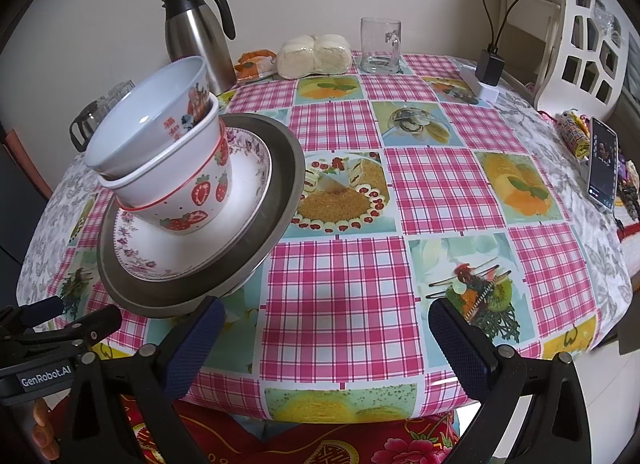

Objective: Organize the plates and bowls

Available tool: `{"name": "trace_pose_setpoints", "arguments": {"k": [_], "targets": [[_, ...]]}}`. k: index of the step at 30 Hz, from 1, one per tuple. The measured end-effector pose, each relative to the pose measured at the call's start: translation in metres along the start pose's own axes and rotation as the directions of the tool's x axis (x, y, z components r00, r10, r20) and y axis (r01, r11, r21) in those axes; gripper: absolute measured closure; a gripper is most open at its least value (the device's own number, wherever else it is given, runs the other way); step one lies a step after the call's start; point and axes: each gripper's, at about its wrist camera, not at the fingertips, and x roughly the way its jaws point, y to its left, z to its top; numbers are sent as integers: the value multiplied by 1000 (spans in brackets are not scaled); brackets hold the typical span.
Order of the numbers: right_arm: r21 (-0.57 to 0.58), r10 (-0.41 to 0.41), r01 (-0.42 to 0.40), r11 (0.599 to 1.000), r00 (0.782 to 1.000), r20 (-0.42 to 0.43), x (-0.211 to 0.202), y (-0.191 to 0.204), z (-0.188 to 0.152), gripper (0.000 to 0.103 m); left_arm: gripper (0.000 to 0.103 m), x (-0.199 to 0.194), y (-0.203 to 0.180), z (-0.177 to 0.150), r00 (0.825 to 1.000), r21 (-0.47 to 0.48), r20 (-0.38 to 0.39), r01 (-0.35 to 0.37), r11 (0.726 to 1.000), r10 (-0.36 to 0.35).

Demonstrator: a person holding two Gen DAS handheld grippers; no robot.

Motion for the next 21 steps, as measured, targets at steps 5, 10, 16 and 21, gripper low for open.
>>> {"name": "trace_pose_setpoints", "arguments": {"k": [5, 10, 16, 21], "targets": [[0, 0, 0, 1000, 1000, -3, 1, -1, -1, 0, 4, 0, 0, 0, 1000, -1, 0, 0, 1000, 0], [-1, -1, 1, 1000, 1000, -5, 2, 0, -1, 0, 4, 0, 0, 0, 1000, -2, -1, 0, 1000, 0], [-2, -1, 1, 1000, 1000, -7, 2, -1, -2, 0, 4, -3, 3, 1, 1000, -11, 16, -8, 1000, 9], [-1, -1, 1, 1000, 1000, -8, 3, 0, -2, 0, 4, -3, 4, 2, 1000, -12, 19, -9, 1000, 9]]}}
